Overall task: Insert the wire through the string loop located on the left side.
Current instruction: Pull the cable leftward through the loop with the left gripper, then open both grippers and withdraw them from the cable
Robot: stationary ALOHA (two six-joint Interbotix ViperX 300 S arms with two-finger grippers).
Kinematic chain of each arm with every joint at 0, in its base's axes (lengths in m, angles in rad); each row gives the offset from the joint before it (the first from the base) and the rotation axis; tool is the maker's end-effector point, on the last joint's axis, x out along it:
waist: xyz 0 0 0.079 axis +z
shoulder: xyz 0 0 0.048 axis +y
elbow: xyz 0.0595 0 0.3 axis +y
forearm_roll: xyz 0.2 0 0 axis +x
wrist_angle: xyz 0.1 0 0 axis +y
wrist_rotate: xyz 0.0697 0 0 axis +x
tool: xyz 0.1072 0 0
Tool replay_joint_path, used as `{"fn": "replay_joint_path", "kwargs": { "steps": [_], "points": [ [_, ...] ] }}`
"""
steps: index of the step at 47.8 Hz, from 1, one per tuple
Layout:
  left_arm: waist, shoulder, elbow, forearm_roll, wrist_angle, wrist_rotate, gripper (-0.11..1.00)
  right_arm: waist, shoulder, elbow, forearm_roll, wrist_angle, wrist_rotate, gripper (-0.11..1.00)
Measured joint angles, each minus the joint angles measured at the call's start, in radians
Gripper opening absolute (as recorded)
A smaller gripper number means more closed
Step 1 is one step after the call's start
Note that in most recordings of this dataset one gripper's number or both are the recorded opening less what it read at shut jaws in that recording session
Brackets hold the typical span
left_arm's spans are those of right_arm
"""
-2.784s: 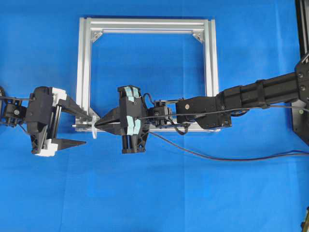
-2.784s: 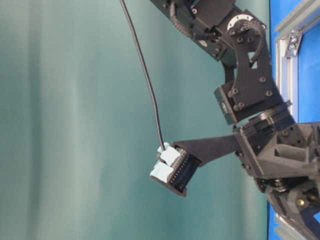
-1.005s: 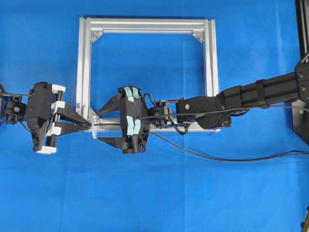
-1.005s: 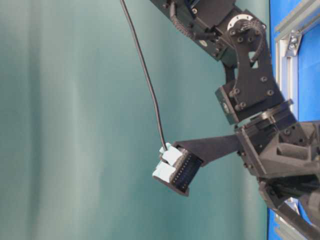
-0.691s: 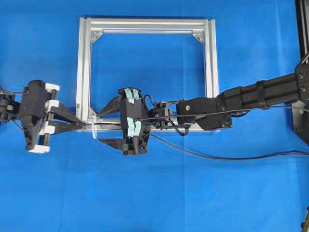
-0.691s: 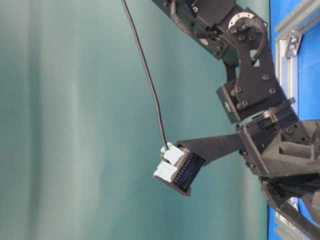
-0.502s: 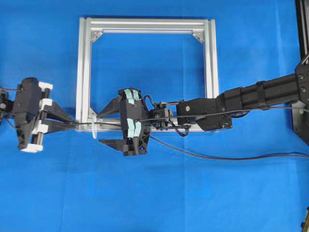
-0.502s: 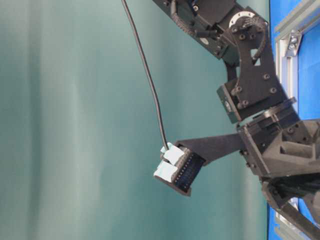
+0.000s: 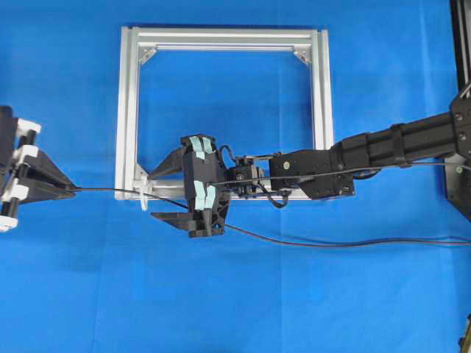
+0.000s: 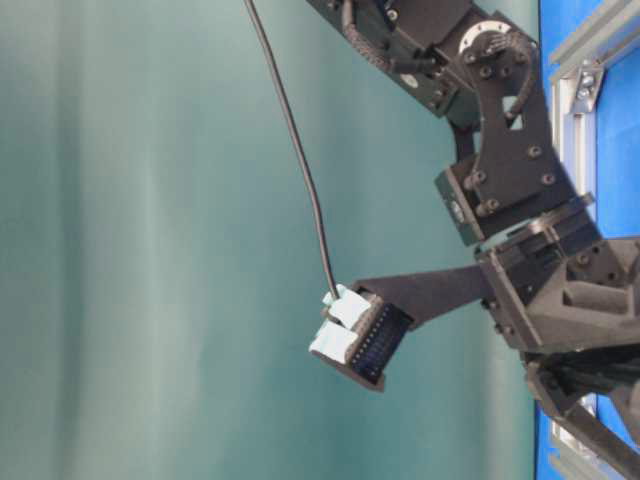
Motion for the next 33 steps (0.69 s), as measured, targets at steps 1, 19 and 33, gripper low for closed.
{"fn": "replay_joint_path", "kwargs": {
  "steps": [1, 19, 33],
  "points": [
    [0.0, -0.011, 0.003, 0.0, 0.002, -0.002, 0.07, 0.0, 0.0, 0.0, 0.0, 0.0, 0.0, 0.95],
    [-0.008, 0.011, 0.006, 0.0, 0.009, -0.008, 0.07, 0.002, 0.0, 0.0, 0.0, 0.0, 0.0, 0.95],
    [-0.008, 0.086, 0.008, 0.0, 0.023, -0.066, 0.08, 0.003, 0.0, 0.0, 0.0, -0.002, 0.0, 0.95]
  ]
}}
